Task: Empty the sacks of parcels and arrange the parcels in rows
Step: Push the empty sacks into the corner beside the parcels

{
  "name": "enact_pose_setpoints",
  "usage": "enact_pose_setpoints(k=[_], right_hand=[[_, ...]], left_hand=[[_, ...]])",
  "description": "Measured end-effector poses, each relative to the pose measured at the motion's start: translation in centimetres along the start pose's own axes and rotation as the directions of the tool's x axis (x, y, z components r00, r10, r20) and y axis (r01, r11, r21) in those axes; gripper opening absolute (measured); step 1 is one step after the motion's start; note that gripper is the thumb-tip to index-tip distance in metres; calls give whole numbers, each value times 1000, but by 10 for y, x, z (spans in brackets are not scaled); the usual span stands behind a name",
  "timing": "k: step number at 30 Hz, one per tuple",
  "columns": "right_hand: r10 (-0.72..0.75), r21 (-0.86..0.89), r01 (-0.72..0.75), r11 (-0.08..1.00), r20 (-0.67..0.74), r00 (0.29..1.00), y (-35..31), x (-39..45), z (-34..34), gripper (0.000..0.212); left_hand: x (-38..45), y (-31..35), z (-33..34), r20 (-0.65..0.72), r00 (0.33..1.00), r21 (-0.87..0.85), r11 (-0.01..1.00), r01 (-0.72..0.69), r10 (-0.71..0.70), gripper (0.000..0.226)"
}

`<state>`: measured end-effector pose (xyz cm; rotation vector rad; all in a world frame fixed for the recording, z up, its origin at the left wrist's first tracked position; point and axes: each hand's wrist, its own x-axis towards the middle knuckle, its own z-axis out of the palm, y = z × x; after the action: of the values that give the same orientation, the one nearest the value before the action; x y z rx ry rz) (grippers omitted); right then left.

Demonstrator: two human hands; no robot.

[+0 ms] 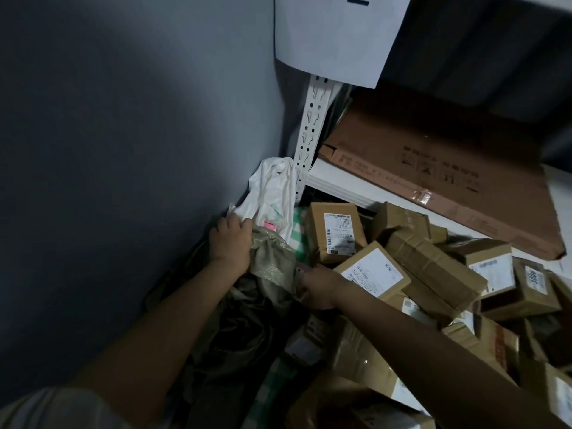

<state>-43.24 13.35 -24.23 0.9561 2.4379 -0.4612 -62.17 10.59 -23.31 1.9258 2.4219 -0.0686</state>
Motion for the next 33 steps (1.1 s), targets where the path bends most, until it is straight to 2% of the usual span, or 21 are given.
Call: enact_pose_setpoints(k=[3,8,14,20,22,26,33], right_hand=[[16,-13,-16,1000,-42,999,0,-6,-3,16],[42,63,-35,997,-116,992,2,-16,-9,17],[116,180,-91,979,-129,985,8,-31,-9,31],[153,217,-105,971,-217,964,13,-54,3,20],[145,216,-87,973,-270,952,16,-64,6,28],[189,209,-140,968,-242,952,13,-87,9,55],[221,216,-167,962,-258,940,12,-106,29,71]], left_hand=[[-3,1,-3,142,988,-110,991,77,-61,56],[-17,19,-11,213,976,-125,989,78,-50,71],[-34,39,-19,188,982,-66,997,49,-36,72],[-51,56,-24,147,984,-67,994,-91,100,83],[-56,62,-24,163,977,-88,988,-127,140,81],[-69,73,-24,175,969,-72,984,-164,174,81],[-89,84,-19,161,963,-65,976,-210,218,75]])
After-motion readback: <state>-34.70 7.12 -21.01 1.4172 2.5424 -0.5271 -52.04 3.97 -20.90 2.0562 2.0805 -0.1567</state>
